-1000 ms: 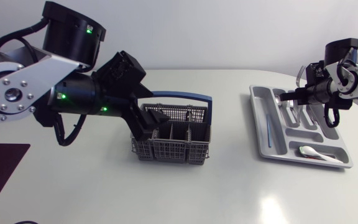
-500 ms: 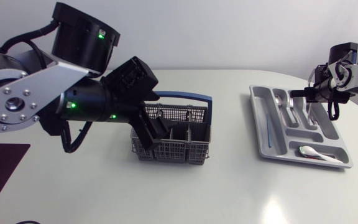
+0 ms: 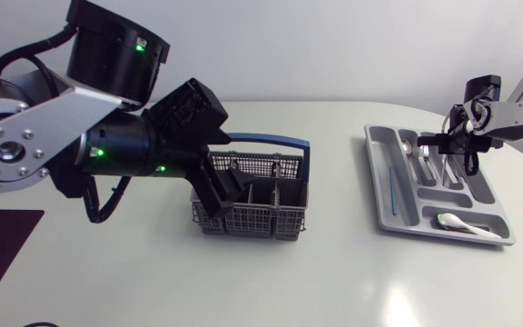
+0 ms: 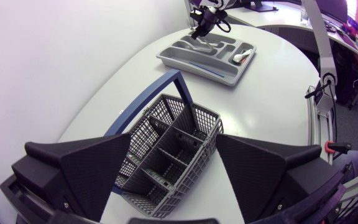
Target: Unload the cutlery basket into the drawer organizer.
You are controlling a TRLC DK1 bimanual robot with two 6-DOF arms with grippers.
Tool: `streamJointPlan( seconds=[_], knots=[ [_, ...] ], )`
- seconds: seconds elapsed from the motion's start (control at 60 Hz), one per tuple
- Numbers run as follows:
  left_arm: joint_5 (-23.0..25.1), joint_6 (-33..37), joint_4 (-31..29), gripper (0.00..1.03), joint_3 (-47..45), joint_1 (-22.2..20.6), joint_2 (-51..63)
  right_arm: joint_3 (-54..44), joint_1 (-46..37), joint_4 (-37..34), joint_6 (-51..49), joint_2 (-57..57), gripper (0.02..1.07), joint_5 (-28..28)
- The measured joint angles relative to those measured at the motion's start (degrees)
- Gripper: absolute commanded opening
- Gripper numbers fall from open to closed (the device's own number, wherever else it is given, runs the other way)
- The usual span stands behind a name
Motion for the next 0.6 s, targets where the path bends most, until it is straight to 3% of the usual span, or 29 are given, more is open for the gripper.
streamJointPlan(
  seconds=[0.183,0.35,0.6],
  knots=[
    [0.0,0.0,-0.2,0.96,0.0,-0.1,0.0,4.2,-0.1,-1.5,0.2,3.4,0.1,0.1],
    [0.0,0.0,-0.3,0.96,0.0,-0.1,0.0,7.7,-0.1,-3.6,0.5,6.6,0.26,0.1],
    [-0.2,0.0,-0.4,0.96,0.0,-0.1,0.0,10.5,0.1,-5.2,0.6,10.6,0.31,0.3]
  ],
)
